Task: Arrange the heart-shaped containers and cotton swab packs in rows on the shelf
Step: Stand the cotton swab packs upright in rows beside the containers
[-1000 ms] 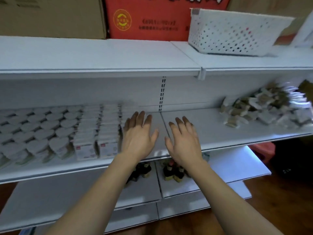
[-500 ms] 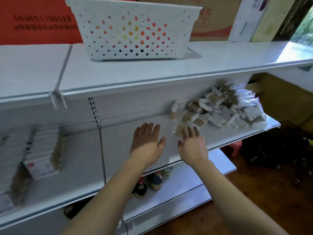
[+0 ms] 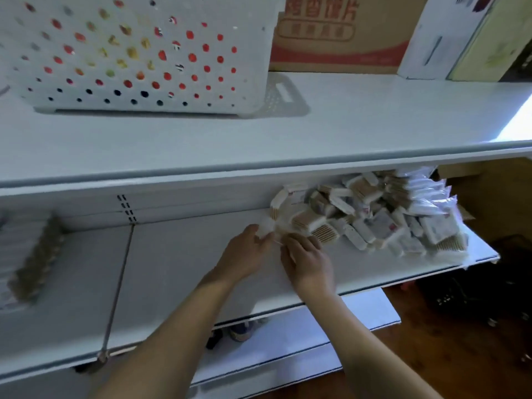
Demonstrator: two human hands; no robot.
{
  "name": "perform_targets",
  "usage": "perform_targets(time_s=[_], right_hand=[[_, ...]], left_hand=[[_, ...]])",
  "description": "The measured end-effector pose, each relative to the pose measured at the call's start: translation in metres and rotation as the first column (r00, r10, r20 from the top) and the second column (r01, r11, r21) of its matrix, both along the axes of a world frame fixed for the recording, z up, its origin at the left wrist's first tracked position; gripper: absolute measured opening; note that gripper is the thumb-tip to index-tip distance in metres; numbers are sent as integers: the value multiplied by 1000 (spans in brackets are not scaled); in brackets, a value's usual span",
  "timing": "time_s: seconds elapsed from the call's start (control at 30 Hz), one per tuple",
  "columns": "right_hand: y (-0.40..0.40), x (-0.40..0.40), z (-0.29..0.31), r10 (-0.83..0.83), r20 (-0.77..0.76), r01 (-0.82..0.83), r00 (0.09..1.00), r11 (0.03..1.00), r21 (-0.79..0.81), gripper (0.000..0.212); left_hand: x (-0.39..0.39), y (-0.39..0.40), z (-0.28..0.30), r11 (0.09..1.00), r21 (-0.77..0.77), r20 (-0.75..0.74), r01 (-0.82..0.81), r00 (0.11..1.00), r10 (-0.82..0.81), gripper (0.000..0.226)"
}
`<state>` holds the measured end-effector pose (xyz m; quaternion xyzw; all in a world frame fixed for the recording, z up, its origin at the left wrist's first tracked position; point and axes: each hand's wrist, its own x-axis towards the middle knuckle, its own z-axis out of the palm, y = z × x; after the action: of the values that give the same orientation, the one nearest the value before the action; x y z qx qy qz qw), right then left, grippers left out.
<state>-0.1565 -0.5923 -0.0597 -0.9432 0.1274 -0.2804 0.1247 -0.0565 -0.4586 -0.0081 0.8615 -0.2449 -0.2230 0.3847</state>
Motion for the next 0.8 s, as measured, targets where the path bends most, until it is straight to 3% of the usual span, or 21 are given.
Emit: perform_targets(time_s=[0.03,0.1,0.2,0.3,0.4,0.47,0.53,0.67,0.8], right_hand=[[2,-1,2,67,75,-67,995,998,7,20],[0,2,6,179,159,-182,971,983,5,18],[-20,11,15,157,139,-157,978,988,-13,25],[-39,29,32,58,-38,-59,998,998,-28,48],[-45,53,49,78,-228,-97,971,992,-78,71],[-48,70,48,65,-344,-129,937,977,-169,73],[-53,81,44,61,-407,-170,911,956,-237,61],[-55,79,41,47,-263,-152,964,906,-395,20],[-36,45,49,208,164,-164,964,955,-249,5]], left_hand=[[-5,-7,2,991,-120,-110,-65,993,52,52],[-8,-15,1,927,-269,-178,-260,960,217,41],[-6,-11,-6,795,-336,-217,-505,863,457,38],[-14,3,-1,779,-281,-228,-561,827,514,24],[-19,19,5,774,-237,-141,-587,809,571,15],[-19,28,3,781,-223,-132,-584,812,569,15],[-20,37,3,776,-205,-180,-596,803,569,14],[-13,51,-1,753,-212,-244,-622,780,576,20],[-13,46,3,695,-304,-419,-651,747,517,8]])
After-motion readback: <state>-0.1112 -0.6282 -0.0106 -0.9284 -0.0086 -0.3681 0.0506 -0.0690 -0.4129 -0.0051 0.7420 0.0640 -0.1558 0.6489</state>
